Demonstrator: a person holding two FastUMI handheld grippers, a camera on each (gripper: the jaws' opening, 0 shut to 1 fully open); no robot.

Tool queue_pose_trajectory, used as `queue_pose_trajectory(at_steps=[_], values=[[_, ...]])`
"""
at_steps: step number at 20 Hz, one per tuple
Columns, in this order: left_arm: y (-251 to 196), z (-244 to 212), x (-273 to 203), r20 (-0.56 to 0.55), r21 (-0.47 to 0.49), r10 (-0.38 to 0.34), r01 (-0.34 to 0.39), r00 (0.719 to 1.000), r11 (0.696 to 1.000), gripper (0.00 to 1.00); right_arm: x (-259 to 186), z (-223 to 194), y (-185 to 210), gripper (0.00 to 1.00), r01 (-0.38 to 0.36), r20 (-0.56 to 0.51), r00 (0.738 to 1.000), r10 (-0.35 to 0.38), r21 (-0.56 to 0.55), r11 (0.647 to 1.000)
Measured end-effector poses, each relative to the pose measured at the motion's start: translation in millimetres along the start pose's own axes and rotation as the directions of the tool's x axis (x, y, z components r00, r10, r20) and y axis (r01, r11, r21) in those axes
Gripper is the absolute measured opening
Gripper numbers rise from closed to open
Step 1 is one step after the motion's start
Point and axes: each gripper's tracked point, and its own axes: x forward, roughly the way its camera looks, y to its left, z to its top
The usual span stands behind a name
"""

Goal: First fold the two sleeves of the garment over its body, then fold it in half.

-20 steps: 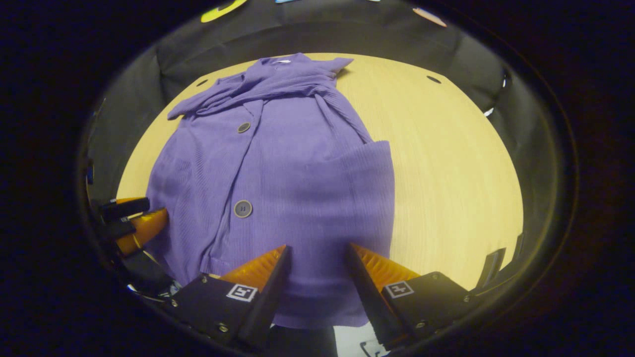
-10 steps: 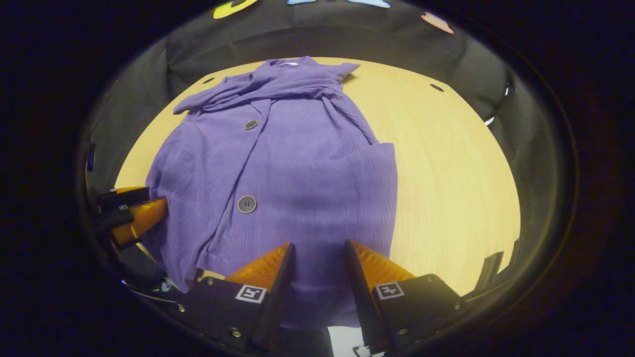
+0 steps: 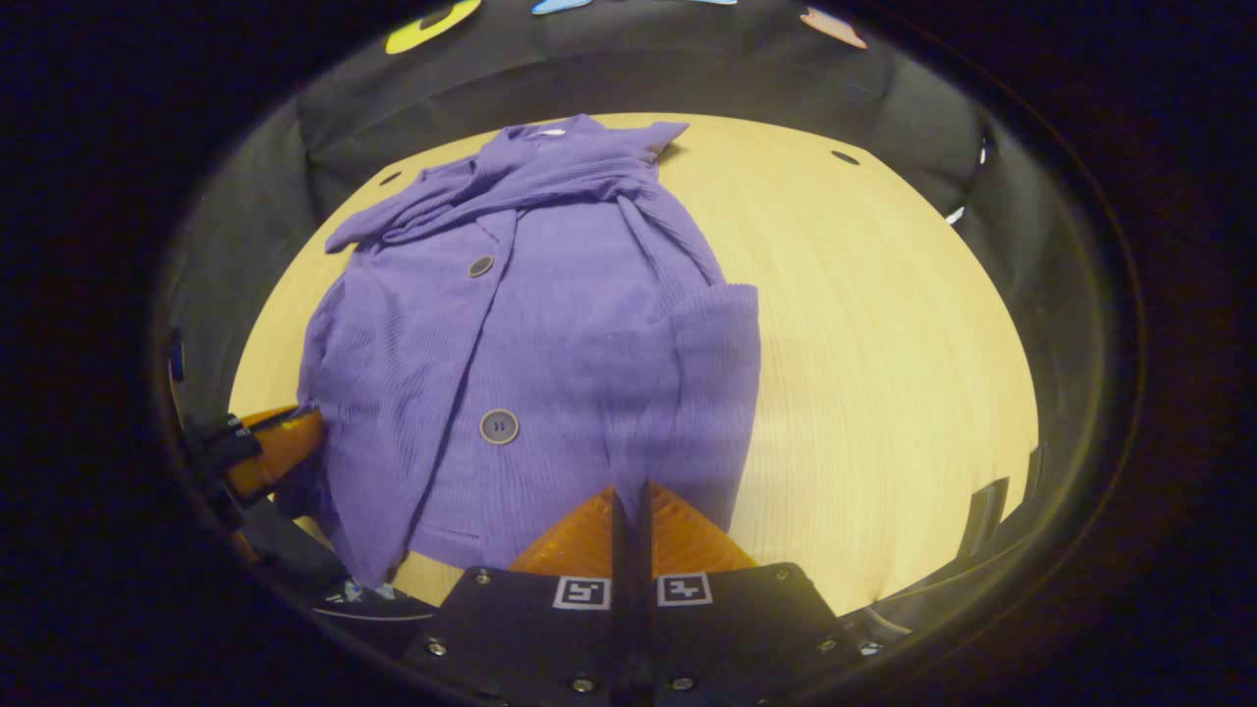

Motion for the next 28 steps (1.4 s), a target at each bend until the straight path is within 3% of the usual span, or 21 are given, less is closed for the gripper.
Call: queue_pose_trajectory(at_steps=[7, 12, 20, 28], values=[[1.2, 19.2, -5.6, 0.026, -0.051, -0.006, 0.008, 1.0, 0.999, 0.07, -9.6, 21.4, 4.9, 0.01, -0.043, 0.009, 0.999, 0.042, 0.082, 0.996], [-2.2, 65.1, -12.1, 0.101, -0.06, -0.012, 0.018, 0.995, 0.998, 0.08, -18.9, 57.8, 12.9, 0.01, -0.084, 0.063, 0.995, 0.078, 0.098, 0.992], [10.3, 165.9, -0.5, 0.229, -0.069, -0.006, 0.022, 0.973, 0.997, 0.08, -17.3, 161.0, 12.7, 0.01, -0.114, 0.203, 0.975, 0.093, 0.095, 0.989], [25.4, 279.0, 40.6, 0.331, -0.098, 0.015, 0.018, 0.944, 0.995, 0.08, -0.8, 275.5, 2.8, 0.0, -0.121, 0.321, 0.943, 0.089, 0.08, 0.989]])
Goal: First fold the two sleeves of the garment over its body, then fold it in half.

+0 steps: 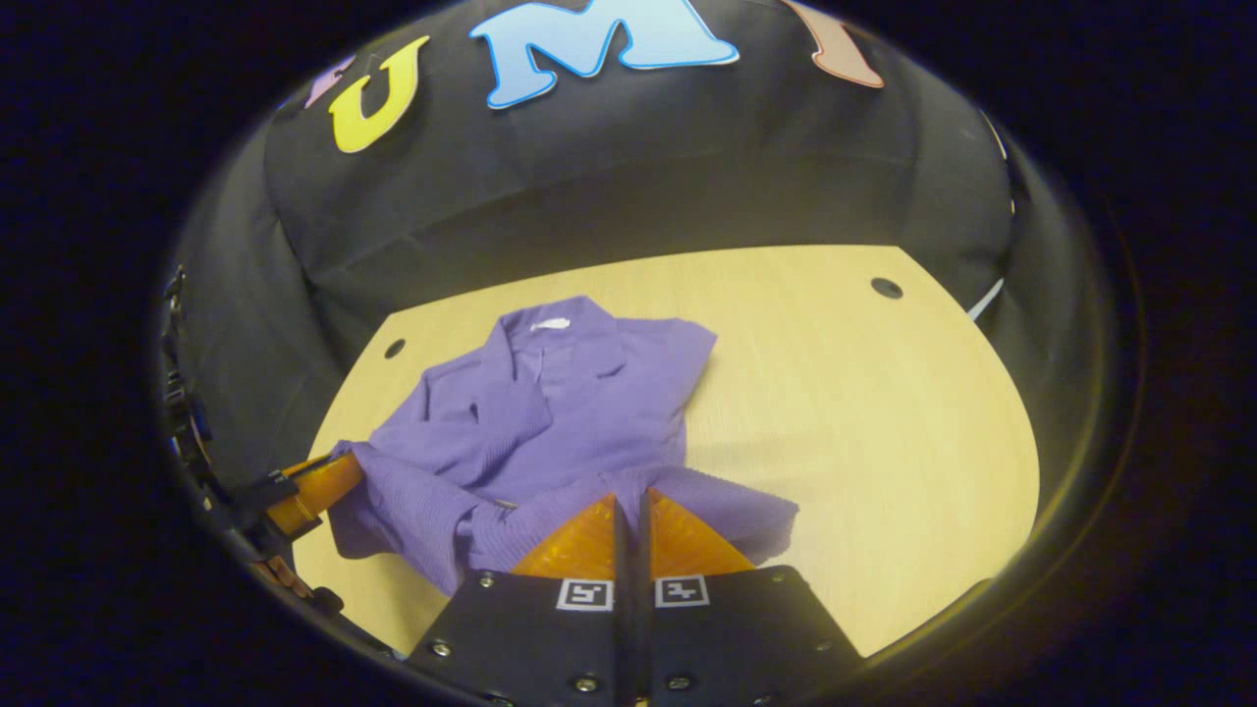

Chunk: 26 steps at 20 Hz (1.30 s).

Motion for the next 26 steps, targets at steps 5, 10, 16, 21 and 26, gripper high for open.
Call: queue_pose_trajectory(at_steps=[5, 10, 16, 21, 26], values=[[8.2, 42.0, 51.9, 0.028, -0.042, 0.005, -0.003, 1.0, 0.999, 0.07, 41.8, 56.9, 3.0, 0.01, -0.012, 0.055, 0.998, 0.012, -0.001, 1.0], [12.1, 79.7, 107.1, 0.052, -0.036, 0.001, 0.001, 0.999, 0.999, 0.07, 88.1, 99.4, 0.0, 0.01, -0.011, 0.094, 0.996, 0.01, 0.009, 1.0], [4.3, 107.0, 164.8, 0.078, 0.032, -0.011, 0.008, 0.997, 0.999, 0.07, 143.7, 123.7, -13.6, 0.01, 0.005, 0.103, 0.995, -0.01, 0.048, 0.999], [4.0, 102.5, 201.5, 0.085, 0.048, -0.003, -0.001, 0.996, 0.999, 0.07, 179.6, 115.6, -23.1, 0.01, 0.011, 0.074, 0.997, -0.016, 0.065, 0.998], [11.1, 84.5, 216.2, 0.055, 0.007, 0.022, -0.022, 0.998, 1.0, 0.07, 198.3, 108.3, -24.2, 0.01, 0.014, 0.063, 0.998, -0.018, 0.064, 0.998]])
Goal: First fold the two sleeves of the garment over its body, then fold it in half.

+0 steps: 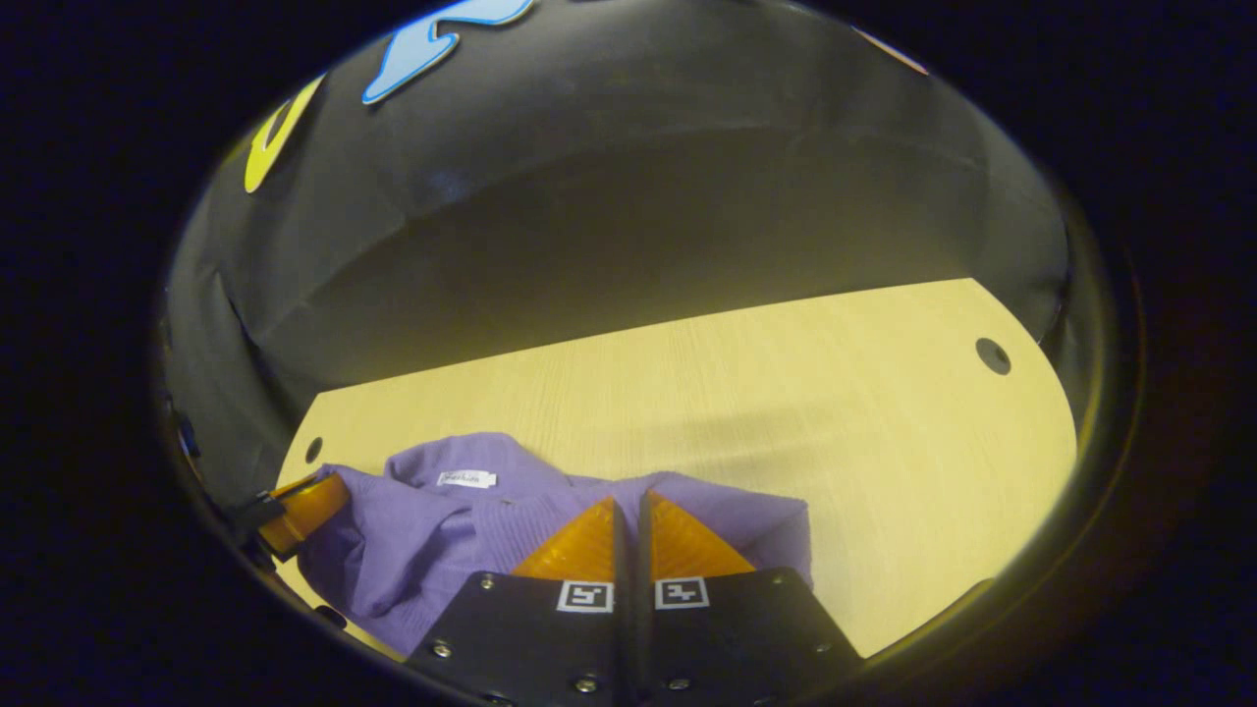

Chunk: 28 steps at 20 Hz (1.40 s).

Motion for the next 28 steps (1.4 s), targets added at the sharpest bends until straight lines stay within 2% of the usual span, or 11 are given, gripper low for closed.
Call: queue_pose_trajectory(at_steps=[4, 5, 6, 7, 9, 10, 12, 18, 22, 28], values=[[-0.7, -6.4, 2.9, -0.012, 0.001, 0.009, -0.009, 1.0, 1.0, 0.07, 1.5, 2.2, -3.5, 0.04, -0.003, 0.002, 1.0, 0.003, 0.016, 1.0], [-1.0, -6.7, 2.5, -0.016, 0.002, 0.004, -0.004, 1.0, 1.0, 0.08, 0.0, 4.6, -3.2, 0.09, -0.002, 0.006, 1.0, 0.002, 0.016, 1.0], [-4.3, -8.5, 1.4, -0.026, 0.0, -0.014, 0.014, 1.0, 1.0, 0.12, -1.9, 4.9, -4.1, 0.09, 0.002, 0.008, 1.0, -0.002, 0.013, 1.0], [-0.3, -9.4, -0.3, -0.029, 0.005, 0.005, -0.005, 1.0, 1.0, 0.21, -4.1, 7.2, -4.9, 0.11, 0.001, 0.013, 1.0, -0.001, 0.008, 1.0], [1.6, -8.9, -7.0, -0.037, -0.005, 0.012, -0.012, 0.999, 1.0, 0.46, -8.6, 10.4, -4.0, 0.19, 0.006, 0.026, 1.0, -0.006, -0.011, 1.0], [0.6, -6.1, -11.9, -0.034, -0.014, 0.007, -0.008, 0.999, 1.0, 0.54, -16.9, 12.0, -2.8, 0.21, 0.005, 0.035, 0.999, -0.005, -0.022, 1.0], [-1.5, 1.3, -26.8, -0.021, -0.021, 0.004, -0.004, 1.0, 1.0, 0.71, -33.3, 19.9, -1.2, 0.37, 0.017, 0.07, 0.997, -0.014, -0.046, 0.999], [-15.8, 46.4, -107.7, 0.103, -0.001, -0.03, 0.031, 0.994, 1.0, 0.72, -114.0, 43.3, 18.3, 0.37, 0.006, 0.192, 0.981, 0.009, -0.081, 0.997], [-25.5, 70.5, -184.6, 0.183, -0.007, -0.055, 0.057, 0.982, 0.998, 0.74, -188.4, 55.3, 36.9, 0.37, -0.006, 0.278, 0.96, 0.038, -0.114, 0.993], [-36.5, 78.9, -303.2, 0.267, 0.055, -0.071, 0.058, 0.961, 0.997, 0.72, -300.6, 52.1, 53.2, 0.37, -0.008, 0.38, 0.923, 0.056, -0.127, 0.992]])
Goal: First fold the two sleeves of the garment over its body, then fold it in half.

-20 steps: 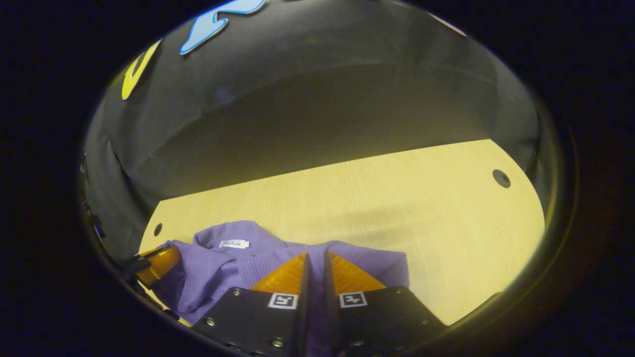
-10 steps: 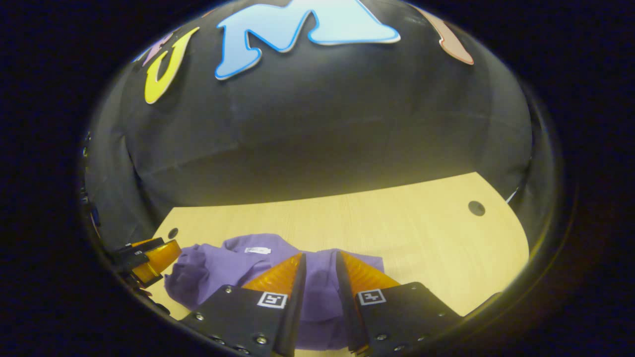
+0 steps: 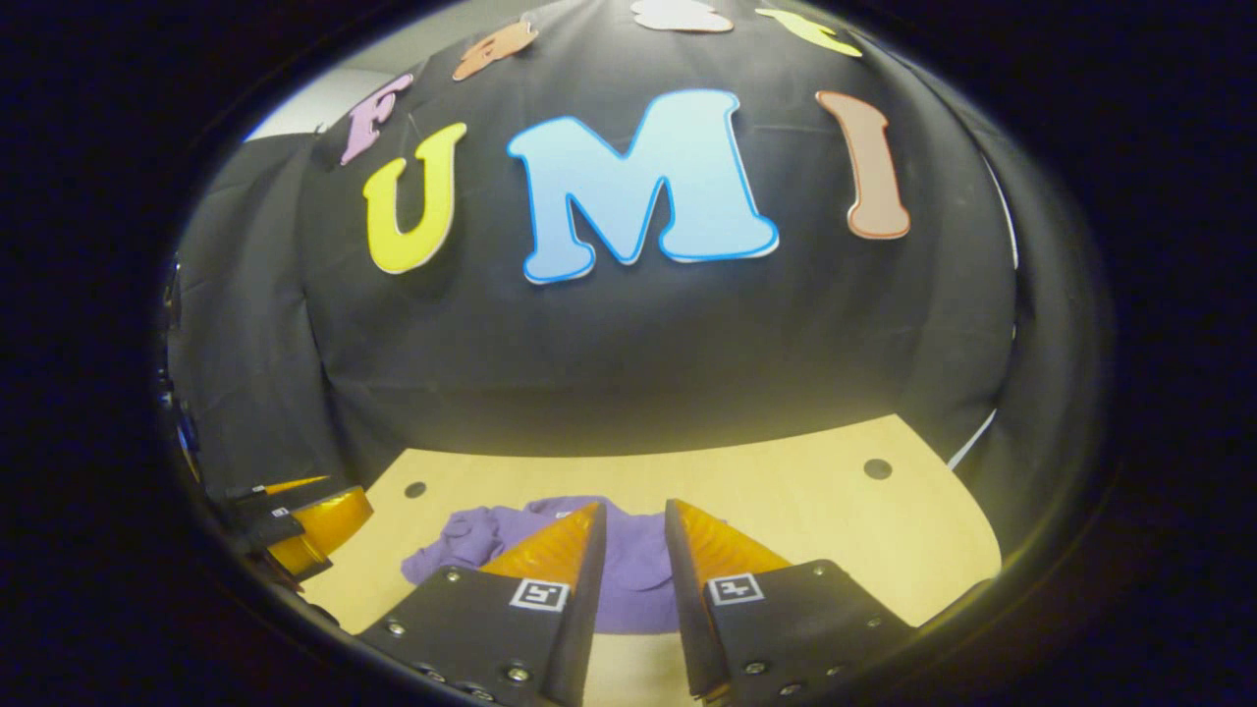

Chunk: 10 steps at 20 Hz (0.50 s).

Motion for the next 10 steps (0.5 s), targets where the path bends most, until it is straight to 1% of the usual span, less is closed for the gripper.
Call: queue_pose_trajectory(at_steps=[2, 6, 7, 10], values=[[-5.3, 7.8, -34.4, 0.021, 0.005, -0.006, 0.006, 1.0, 1.0, 0.72, -33.2, 6.1, 2.9, 0.37, 0.003, 0.034, 0.999, -0.003, -0.007, 1.0], [-5.7, 18.3, -93.6, 0.068, 0.003, 0.003, -0.003, 0.998, 1.0, 0.73, -92.5, 2.2, 8.4, 0.36, -0.001, 0.067, 0.998, 0.004, -0.043, 0.999], [-5.0, 24.6, -106.7, 0.094, 0.001, 0.004, -0.004, 0.996, 1.0, 0.71, -104.6, 0.4, 9.8, 0.37, -0.002, 0.072, 0.997, 0.005, -0.038, 0.999], [2.5, 27.6, -137.9, 0.123, 0.01, 0.023, -0.025, 0.992, 1.0, 0.7, -133.7, -4.5, 10.3, 0.36, -0.005, 0.084, 0.996, 0.007, -0.025, 1.0]])
